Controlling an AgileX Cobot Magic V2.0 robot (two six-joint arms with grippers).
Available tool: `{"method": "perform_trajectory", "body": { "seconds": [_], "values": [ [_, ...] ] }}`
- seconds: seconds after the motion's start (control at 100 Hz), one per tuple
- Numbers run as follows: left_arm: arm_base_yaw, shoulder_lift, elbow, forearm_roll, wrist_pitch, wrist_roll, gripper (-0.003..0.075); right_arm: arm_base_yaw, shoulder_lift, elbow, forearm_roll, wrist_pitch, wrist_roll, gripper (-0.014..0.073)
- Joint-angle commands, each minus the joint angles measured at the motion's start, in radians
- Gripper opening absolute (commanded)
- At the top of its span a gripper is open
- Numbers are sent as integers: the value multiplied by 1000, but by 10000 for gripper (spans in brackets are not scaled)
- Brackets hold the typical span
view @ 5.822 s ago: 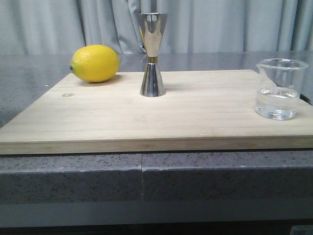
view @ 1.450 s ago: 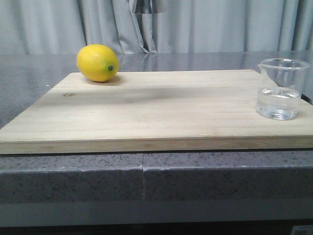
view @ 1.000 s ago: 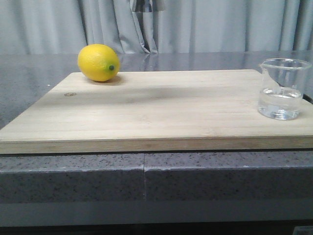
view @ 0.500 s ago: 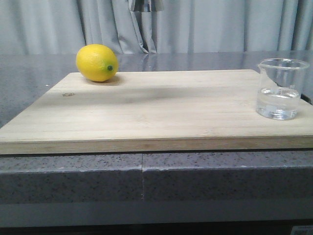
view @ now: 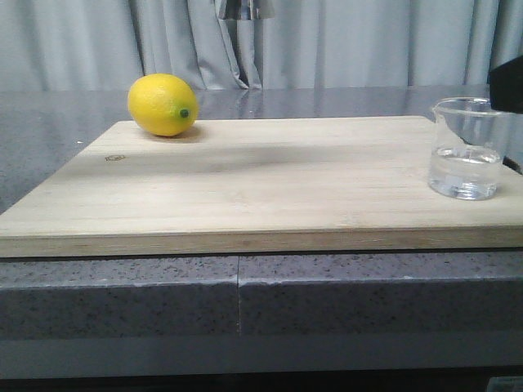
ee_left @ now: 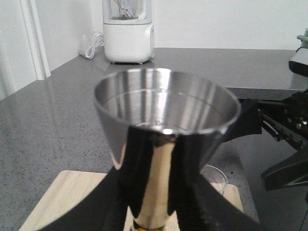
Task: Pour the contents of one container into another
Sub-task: 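Reach the right gripper to the glass beaker and grasp it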
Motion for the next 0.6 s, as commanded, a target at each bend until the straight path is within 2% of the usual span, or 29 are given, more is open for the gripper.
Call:
{"method": "perform_trajectory", "body": {
  "seconds": [0.0,0.38,0.53,0.59],
  "values": [
    [-8,-49,-24,-86,102,-10,187,1,15,8,3,-180,-5,657],
    [-8,-49,-24,-86,102,-10,187,1,184,24,-26,-291,10,657],
    [-8,-49,-24,-86,102,-10,187,1,247,24,-141,-350,106,657],
    [-8,-49,-24,-86,102,-10,187,1,281,24,-155,-379,106,657]
  ]
}}
